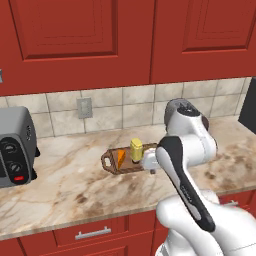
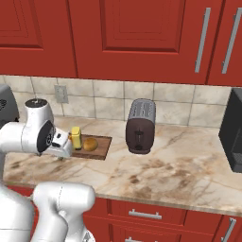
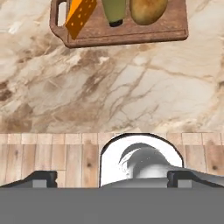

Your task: Retrieve the reheated potato from the microwave, then place the potato, cheese, and condiment on the cutting board.

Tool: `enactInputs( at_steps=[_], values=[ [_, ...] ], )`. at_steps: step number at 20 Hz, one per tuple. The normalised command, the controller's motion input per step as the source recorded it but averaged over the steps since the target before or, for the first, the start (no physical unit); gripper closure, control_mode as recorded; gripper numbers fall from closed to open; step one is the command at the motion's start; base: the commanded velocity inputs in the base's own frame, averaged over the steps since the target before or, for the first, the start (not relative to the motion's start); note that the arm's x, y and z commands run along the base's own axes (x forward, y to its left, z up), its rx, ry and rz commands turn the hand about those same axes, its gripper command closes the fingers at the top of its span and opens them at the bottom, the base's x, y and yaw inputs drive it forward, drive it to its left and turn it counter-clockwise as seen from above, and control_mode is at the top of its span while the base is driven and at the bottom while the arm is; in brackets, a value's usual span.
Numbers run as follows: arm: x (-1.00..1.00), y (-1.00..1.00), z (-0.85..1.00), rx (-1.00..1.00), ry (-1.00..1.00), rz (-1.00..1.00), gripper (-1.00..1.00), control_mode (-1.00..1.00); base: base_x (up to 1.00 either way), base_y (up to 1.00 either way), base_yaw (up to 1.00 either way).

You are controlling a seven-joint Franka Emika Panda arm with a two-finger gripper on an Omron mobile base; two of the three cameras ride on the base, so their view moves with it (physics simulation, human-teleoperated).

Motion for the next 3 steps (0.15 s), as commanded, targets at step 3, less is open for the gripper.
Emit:
enactInputs(
  at_steps=[3],
  values=[
    [-0.66,-0.24,0.26,0.0,-0.02,0.0,-1.0,-1.0,0.0,0.0,0.0]
  ],
)
